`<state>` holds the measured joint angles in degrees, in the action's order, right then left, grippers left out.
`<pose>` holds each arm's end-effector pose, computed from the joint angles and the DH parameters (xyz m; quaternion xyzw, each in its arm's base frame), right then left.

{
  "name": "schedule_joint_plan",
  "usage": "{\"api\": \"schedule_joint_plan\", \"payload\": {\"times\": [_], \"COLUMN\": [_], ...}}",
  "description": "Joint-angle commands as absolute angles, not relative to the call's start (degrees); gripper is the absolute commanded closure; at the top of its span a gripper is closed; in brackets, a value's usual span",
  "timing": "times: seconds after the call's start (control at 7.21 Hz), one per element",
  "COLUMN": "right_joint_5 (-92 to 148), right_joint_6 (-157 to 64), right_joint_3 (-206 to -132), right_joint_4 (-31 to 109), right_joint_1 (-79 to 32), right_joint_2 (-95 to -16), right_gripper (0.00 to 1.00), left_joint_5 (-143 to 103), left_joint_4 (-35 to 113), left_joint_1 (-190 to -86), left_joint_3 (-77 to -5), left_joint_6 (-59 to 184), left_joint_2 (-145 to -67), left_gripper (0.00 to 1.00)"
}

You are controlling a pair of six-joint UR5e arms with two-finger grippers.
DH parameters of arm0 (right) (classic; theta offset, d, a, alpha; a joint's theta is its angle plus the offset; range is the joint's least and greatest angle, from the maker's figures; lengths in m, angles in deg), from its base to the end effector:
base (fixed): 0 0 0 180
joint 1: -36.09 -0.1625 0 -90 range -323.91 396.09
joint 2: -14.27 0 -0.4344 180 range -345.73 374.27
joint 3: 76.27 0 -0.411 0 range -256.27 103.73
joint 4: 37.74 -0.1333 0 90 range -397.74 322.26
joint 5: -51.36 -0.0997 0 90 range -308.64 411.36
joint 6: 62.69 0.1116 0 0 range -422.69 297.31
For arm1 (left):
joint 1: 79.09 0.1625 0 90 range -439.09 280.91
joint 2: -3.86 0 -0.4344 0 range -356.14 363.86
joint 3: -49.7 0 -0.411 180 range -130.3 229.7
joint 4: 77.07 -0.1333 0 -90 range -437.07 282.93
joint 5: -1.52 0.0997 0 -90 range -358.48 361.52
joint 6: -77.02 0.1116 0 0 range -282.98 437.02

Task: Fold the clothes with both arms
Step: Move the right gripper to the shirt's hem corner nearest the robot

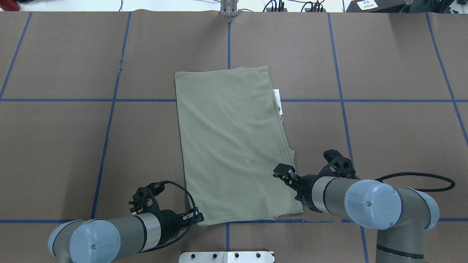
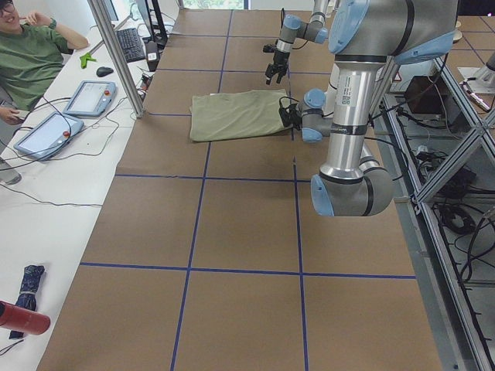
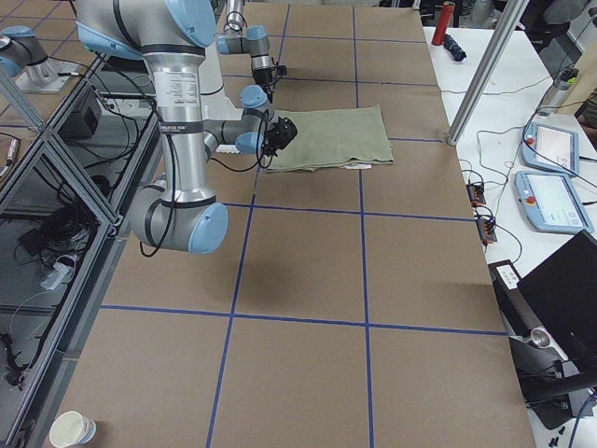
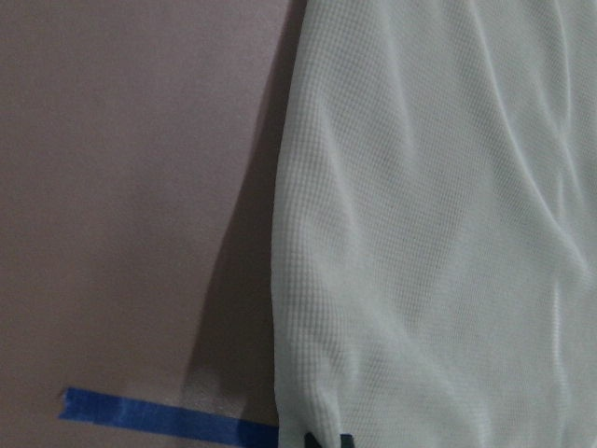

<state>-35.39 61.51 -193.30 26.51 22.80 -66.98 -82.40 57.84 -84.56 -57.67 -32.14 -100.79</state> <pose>-0.4983 -0.2612 0.3170 -0.0688 -0.5072 0.3591 0.7804 0.5725 -0.2006 0.2928 -0.0328 0.6217 -0.1990 0.7569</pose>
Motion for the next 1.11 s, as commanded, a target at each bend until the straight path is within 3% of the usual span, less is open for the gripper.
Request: {"api": "schedule_joint_plan", "payload": {"times": [0.0, 0.97], "right_joint_5": [-33.0, -32.2], "right_joint_6": [65.4, 65.8], "right_joint_3": [-192.9, -189.6], "right_joint_4": [36.7, 38.8], "right_joint_1": [27.5, 28.4], "right_joint_2": [-62.0, -61.3], "right_gripper": [0.03, 0.03], "left_joint_5": [-82.5, -82.5], "left_joint_4": [57.8, 57.9], "left_joint_1": [-84.6, -84.7], "left_joint_3": [-58.0, -58.4], "left_joint_6": [-32.1, -32.1], "left_joint_2": [-101.2, -101.5], "left_gripper": [1.0, 1.0]}}
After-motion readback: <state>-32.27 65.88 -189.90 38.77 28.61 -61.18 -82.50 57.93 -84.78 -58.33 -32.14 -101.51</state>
